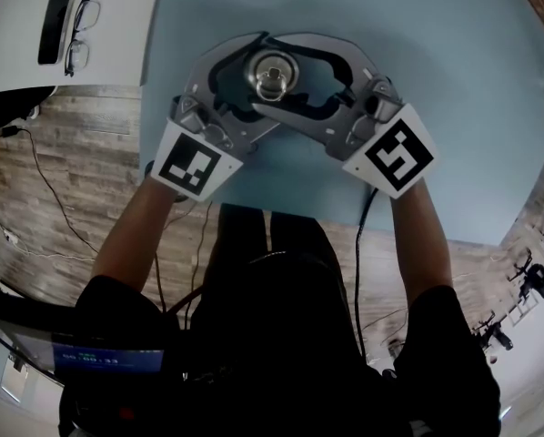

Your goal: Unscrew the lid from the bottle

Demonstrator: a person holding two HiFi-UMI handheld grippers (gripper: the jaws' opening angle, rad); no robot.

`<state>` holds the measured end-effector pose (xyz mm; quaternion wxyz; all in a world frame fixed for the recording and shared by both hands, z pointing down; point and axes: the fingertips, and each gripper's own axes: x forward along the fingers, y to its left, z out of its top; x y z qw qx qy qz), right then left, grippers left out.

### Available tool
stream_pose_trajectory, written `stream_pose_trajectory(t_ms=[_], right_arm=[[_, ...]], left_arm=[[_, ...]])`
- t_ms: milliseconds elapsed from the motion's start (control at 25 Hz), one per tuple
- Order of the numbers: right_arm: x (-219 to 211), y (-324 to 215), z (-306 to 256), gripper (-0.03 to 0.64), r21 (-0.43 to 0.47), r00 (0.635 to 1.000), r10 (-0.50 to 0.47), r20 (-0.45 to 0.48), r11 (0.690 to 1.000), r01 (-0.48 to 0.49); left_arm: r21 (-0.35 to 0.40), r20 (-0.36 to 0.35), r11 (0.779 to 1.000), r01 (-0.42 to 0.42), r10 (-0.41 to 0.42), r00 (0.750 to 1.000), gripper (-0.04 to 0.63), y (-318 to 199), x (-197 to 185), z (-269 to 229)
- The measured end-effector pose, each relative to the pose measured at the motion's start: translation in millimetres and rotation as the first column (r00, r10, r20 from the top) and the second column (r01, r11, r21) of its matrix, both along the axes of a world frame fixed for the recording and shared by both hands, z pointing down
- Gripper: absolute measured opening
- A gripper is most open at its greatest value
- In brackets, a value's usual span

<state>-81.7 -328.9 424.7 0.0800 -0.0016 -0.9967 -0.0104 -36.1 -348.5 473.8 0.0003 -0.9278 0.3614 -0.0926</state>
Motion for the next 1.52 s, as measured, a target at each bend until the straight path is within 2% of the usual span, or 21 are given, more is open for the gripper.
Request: stream_pose_trajectory(t_ms=[400, 840, 1080, 1360, 1520], right_arm=[[0.3, 0.0, 0.4, 0.262, 0.006, 1.000, 0.001, -0.001, 1.000, -0.001], [0.2, -0.7, 0.8, 0.262, 0.014, 1.000, 0.013, -0.008, 1.000, -0.013], [-0.5, -1.1, 1.5, 0.262, 0.017, 1.000, 0.020, -0.007, 1.000, -0.019], [0.2, -1.4, 2.2, 0.262, 0.016, 1.000, 0.028, -0.010, 0.999, -0.028], [0.1, -1.3, 2.8, 0.263, 0.014, 0.999, 0.038, -0.007, 0.999, -0.037]], left_arm=[[0.005, -0.018, 1.000, -0.011, 0.011, 1.000, 0.365, -0.5, 0.4, -0.9], [-0.011, 0.006, 1.000, -0.006, 0.006, 1.000, 0.371, -2.3, 0.7, -0.1], [-0.029, -0.002, 0.998, 0.057, -0.057, 0.998, 0.407, -1.6, -2.2, 3.5], [-0.038, -0.009, 0.989, 0.142, -0.143, 0.990, 0.407, 3.2, -3.6, 1.6], [-0.042, -0.003, 0.977, 0.209, -0.210, 0.978, 0.402, 2.7, -6.4, 1.6]])
